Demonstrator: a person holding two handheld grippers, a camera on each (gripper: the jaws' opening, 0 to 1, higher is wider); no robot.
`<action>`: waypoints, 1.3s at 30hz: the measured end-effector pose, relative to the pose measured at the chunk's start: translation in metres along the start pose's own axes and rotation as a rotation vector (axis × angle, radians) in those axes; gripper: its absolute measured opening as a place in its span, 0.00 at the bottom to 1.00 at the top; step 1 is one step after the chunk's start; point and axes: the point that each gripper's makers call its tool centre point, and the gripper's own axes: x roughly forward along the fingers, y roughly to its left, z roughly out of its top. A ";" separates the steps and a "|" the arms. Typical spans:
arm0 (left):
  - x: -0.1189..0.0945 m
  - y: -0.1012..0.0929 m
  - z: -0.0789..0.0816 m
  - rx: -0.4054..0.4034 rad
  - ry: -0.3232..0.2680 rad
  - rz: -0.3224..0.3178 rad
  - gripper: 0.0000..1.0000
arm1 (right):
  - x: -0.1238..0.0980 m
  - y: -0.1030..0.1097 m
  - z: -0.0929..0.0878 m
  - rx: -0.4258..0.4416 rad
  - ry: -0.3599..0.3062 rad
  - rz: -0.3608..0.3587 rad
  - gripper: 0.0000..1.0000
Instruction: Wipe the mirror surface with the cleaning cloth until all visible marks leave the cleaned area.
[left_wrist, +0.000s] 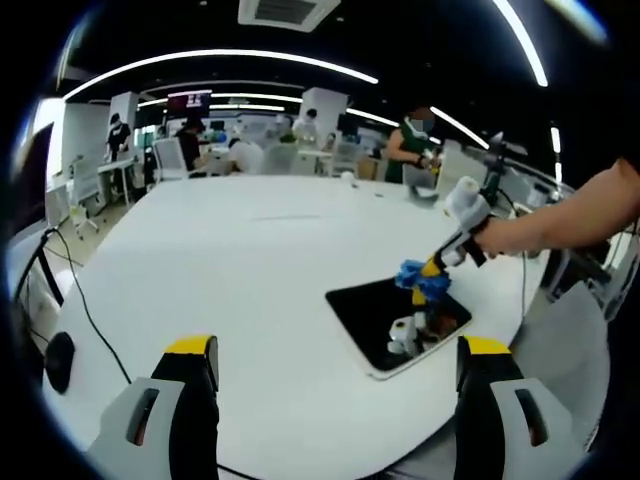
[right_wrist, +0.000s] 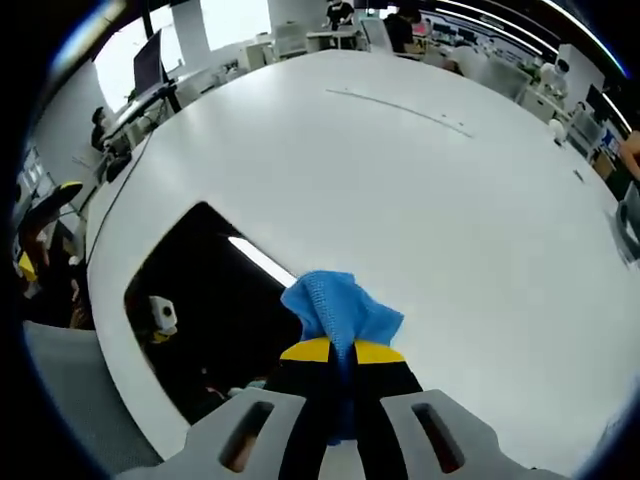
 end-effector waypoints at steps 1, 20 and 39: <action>0.000 0.000 0.000 0.007 0.002 0.000 0.99 | 0.000 0.000 0.000 0.001 0.000 0.001 0.01; 0.010 -0.007 0.030 0.123 -0.025 -0.046 0.99 | 0.001 -0.003 0.005 0.032 -0.010 -0.003 0.01; 0.006 -0.004 0.034 0.098 -0.036 -0.024 0.99 | 0.001 -0.006 0.011 0.010 -0.075 -0.035 0.01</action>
